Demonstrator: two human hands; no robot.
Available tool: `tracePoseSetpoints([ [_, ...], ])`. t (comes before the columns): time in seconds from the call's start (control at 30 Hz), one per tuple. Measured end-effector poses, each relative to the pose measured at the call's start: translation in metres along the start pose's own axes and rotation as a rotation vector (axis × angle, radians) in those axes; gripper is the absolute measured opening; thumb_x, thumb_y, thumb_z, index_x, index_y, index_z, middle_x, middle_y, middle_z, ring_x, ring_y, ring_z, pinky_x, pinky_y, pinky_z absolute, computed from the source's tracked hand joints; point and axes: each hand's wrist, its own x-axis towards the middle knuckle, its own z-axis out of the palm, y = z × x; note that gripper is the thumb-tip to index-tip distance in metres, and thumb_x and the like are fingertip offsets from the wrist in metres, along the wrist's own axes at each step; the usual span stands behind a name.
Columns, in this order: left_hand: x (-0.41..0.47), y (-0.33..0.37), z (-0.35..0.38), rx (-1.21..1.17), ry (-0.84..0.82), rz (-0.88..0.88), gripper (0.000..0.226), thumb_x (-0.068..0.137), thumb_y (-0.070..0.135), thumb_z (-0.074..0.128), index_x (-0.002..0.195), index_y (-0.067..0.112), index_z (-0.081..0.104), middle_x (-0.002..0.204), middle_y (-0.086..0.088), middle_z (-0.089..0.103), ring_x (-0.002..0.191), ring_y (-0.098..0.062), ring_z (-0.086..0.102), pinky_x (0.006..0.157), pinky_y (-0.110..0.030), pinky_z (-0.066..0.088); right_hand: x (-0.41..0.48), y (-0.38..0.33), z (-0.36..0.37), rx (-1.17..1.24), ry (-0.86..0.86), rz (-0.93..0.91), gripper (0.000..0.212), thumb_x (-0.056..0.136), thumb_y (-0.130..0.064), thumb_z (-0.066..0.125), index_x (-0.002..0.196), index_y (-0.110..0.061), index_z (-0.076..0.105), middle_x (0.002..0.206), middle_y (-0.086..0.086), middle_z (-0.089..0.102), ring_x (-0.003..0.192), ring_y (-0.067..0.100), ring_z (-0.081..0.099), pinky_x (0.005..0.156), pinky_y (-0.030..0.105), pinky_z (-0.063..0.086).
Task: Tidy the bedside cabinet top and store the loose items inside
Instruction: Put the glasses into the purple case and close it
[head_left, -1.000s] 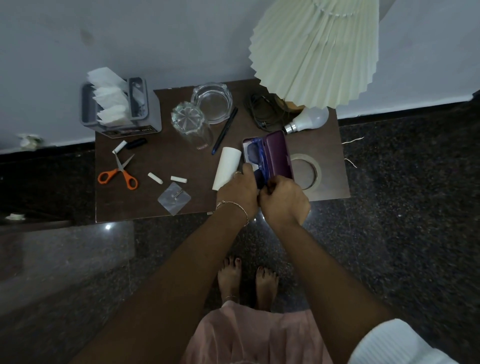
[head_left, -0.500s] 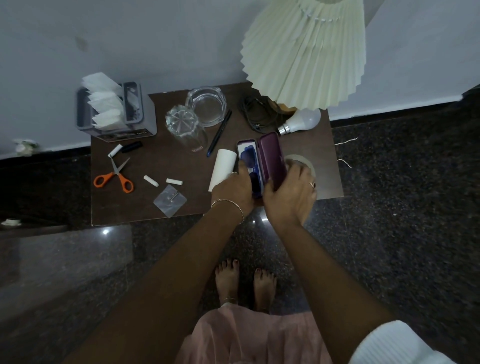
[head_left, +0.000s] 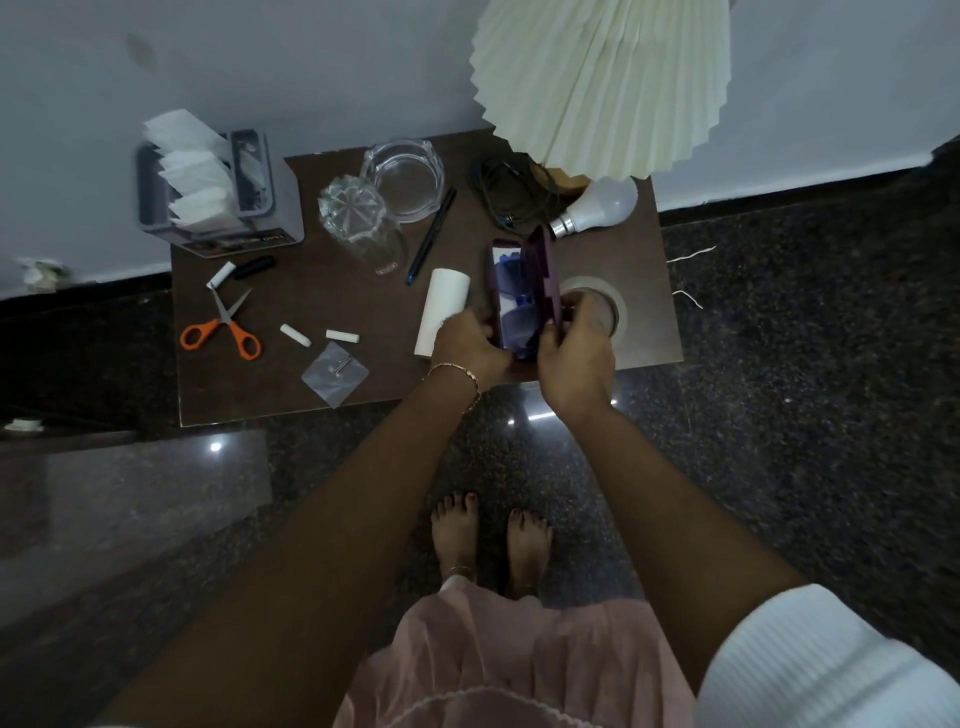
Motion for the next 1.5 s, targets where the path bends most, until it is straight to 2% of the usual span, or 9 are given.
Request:
tracePoseSetpoints([
  [0.1,-0.001,0.007,0.0,-0.274,-0.074,-0.079,0.042,0.074,-0.001,0.071,0.113,0.004,0.06,0.095,-0.005,0.066,0.089,-0.02,0.064,0.085,-0.034,0.053,-0.002,0.001,-0.001,0.065,0.001,-0.045,0.018,0.095,-0.014,0.049,0.113,-0.009,0.047,0.108,0.01,0.061,0.093,0.027,0.061,0.077,0.043,0.051],
  [0.17,-0.004,0.014,-0.002,-0.51,-0.125,-0.156,0.027,0.081,-0.006,0.061,0.106,0.004,0.06,0.083,-0.002,0.062,0.073,-0.016,0.061,0.071,-0.031,0.054,-0.004,0.001,-0.001,0.098,0.006,-0.075,0.02,0.096,-0.017,0.048,0.115,-0.01,0.048,0.11,0.008,0.06,0.095,0.024,0.059,0.078,0.044,0.051],
  [0.37,-0.008,0.028,-0.005,-0.823,-0.265,-0.278,0.02,0.096,0.024,0.047,0.091,0.012,0.062,0.076,-0.003,0.062,0.059,-0.011,0.062,0.048,-0.02,0.053,-0.018,-0.005,0.002,0.079,0.015,-0.226,0.032,0.096,-0.024,0.052,0.125,-0.011,0.048,0.12,0.009,0.052,0.102,0.021,0.052,0.077,0.034,0.046],
  [0.57,-0.003,0.02,0.004,-0.845,-0.202,-0.185,0.031,0.094,0.031,0.054,0.107,0.003,0.061,0.091,-0.014,0.062,0.077,-0.021,0.06,0.075,-0.032,0.054,-0.029,-0.006,0.0,0.062,0.025,-0.311,0.045,0.085,-0.02,0.065,0.127,-0.016,0.05,0.133,0.006,0.044,0.116,0.021,0.048,0.087,0.03,0.047],
  [0.73,-0.005,0.018,0.007,-0.883,-0.187,-0.151,0.019,0.096,0.027,0.051,0.09,0.012,0.063,0.081,-0.006,0.068,0.071,-0.021,0.059,0.074,-0.032,0.049,-0.034,-0.002,-0.001,0.071,0.06,-0.327,0.052,0.082,-0.02,0.068,0.128,-0.01,0.046,0.135,0.009,0.046,0.121,0.018,0.046,0.095,0.027,0.043],
  [1.03,-0.013,0.02,0.004,-0.744,-0.213,-0.156,0.03,0.098,0.028,0.048,0.114,0.004,0.055,0.095,-0.013,0.063,0.073,-0.021,0.061,0.075,-0.037,0.055,-0.036,0.008,-0.001,0.043,0.01,-0.31,0.057,0.081,-0.027,0.069,0.13,-0.011,0.044,0.134,0.008,0.046,0.117,0.019,0.047,0.089,0.033,0.048],
  [1.17,-0.015,0.017,0.004,-0.745,-0.184,-0.186,0.021,0.098,0.026,0.049,0.101,0.007,0.057,0.09,-0.014,0.063,0.073,-0.022,0.061,0.075,-0.038,0.055,-0.038,0.01,0.001,0.015,-0.005,-0.299,0.057,0.08,-0.031,0.069,0.129,-0.013,0.046,0.13,0.006,0.049,0.113,0.019,0.051,0.085,0.033,0.049],
  [1.33,-0.016,0.012,0.004,-0.722,-0.184,-0.294,0.014,0.099,0.024,0.047,0.097,0.012,0.054,0.079,-0.006,0.06,0.065,-0.017,0.058,0.046,-0.025,0.054,-0.037,0.009,0.008,0.013,-0.037,-0.22,0.05,0.078,-0.03,0.071,0.122,-0.016,0.051,0.121,0.002,0.055,0.104,0.017,0.053,0.078,0.027,0.043],
  [1.5,-0.017,0.006,0.005,-0.844,-0.156,-0.379,0.016,0.097,0.012,0.046,0.086,0.01,0.058,0.072,-0.005,0.061,0.046,-0.008,0.059,0.044,-0.018,0.05,-0.035,0.001,0.018,0.017,-0.04,-0.101,0.052,0.075,-0.024,0.073,0.122,-0.015,0.052,0.123,0.004,0.054,0.106,0.021,0.053,0.083,0.034,0.045],
])
